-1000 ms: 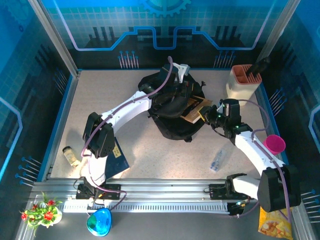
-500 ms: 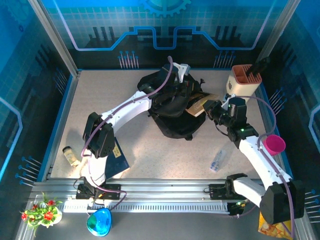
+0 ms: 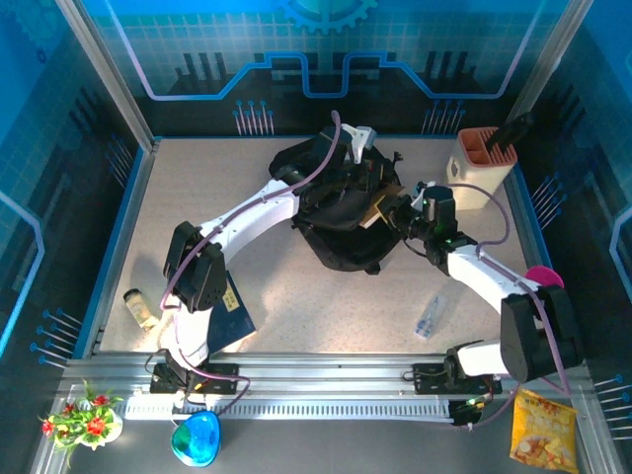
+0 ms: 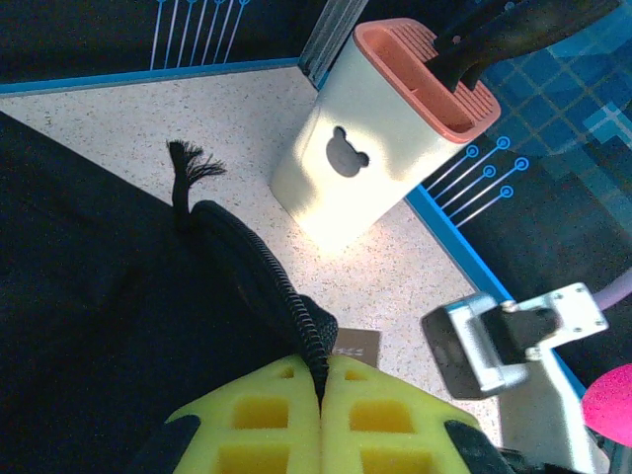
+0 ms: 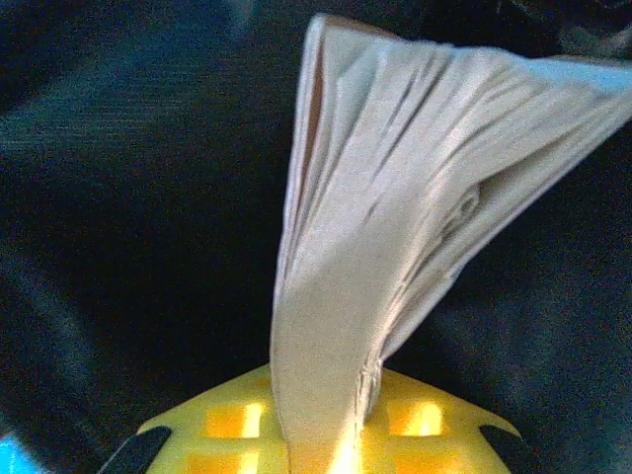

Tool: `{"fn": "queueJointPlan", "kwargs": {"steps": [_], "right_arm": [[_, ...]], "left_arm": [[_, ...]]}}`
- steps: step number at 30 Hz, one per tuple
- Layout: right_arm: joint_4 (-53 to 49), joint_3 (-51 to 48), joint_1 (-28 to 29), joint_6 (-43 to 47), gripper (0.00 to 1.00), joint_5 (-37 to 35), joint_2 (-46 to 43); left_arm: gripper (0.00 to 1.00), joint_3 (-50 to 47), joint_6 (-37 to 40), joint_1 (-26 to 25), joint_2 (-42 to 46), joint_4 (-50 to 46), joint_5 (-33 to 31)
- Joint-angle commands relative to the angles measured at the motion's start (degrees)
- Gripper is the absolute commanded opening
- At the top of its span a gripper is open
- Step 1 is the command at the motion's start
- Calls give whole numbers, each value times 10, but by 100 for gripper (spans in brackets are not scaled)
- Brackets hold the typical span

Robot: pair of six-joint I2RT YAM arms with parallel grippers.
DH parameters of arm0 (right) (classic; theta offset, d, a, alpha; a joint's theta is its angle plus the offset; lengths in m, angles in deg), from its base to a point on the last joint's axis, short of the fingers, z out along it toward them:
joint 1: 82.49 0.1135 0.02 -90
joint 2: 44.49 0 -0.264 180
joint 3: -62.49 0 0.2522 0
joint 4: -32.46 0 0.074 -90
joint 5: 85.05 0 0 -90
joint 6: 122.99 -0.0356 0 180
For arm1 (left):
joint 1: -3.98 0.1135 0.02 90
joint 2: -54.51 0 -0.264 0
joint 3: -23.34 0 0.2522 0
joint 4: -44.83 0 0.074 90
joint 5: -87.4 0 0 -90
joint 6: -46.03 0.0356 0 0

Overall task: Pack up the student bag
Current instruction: Place the book in the student bag.

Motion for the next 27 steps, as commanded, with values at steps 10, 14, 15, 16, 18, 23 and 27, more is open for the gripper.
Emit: {"fn": "queueJointPlan", "kwargs": {"steps": [10,14,15,16,18,23,27], "right_arm": [[26,82,43,-44,13,-135,168],[37,147,55,-68,15,-111,252],[34,161,58,-73,17,-109,271],[34,174,59,-76,19,-108,285],[33,193,61,-79,22,-100,308],[6,224,61,-52,39,-60,336],[-15,206,60,-48,46,-55,318]], "left_arm": [[2,6,-19,-2,35,23,-2],[2,7,-21,-1,37,18,-3],[2,8,-21,-1,38,16,-4],[2,9,-22,0,39,15,-5],[2,10,-22,2,39,12,-5],[2,11,-24,9,41,8,-7],[2,9,-24,14,40,7,-6]]}}
